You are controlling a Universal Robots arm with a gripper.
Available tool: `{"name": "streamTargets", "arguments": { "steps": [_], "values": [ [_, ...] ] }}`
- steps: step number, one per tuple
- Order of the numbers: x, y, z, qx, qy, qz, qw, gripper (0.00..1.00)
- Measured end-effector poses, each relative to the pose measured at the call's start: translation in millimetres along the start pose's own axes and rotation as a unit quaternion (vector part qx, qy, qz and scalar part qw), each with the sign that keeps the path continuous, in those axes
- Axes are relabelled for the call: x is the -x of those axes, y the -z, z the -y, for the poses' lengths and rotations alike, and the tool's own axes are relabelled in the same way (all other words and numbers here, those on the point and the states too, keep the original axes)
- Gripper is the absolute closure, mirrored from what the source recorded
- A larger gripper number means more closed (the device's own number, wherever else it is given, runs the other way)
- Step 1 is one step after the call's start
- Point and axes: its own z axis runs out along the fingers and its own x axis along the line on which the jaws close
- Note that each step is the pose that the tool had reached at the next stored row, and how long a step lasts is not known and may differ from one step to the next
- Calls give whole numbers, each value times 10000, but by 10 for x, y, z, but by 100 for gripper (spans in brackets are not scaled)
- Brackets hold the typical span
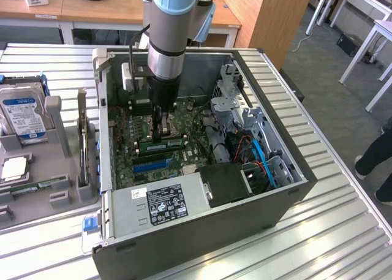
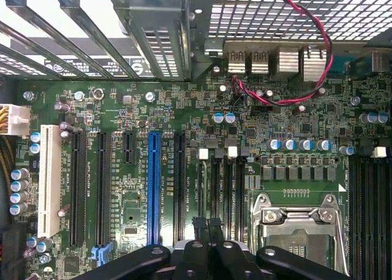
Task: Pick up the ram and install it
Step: 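Press down the ram until it locks into place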
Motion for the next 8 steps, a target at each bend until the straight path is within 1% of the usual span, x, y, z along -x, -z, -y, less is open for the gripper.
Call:
{"name": "streamTargets", "arguments": {
  "steps": [8],
  "values": [
    [-6,-10,1,0,0,-1,10000,89]
  ]
}}
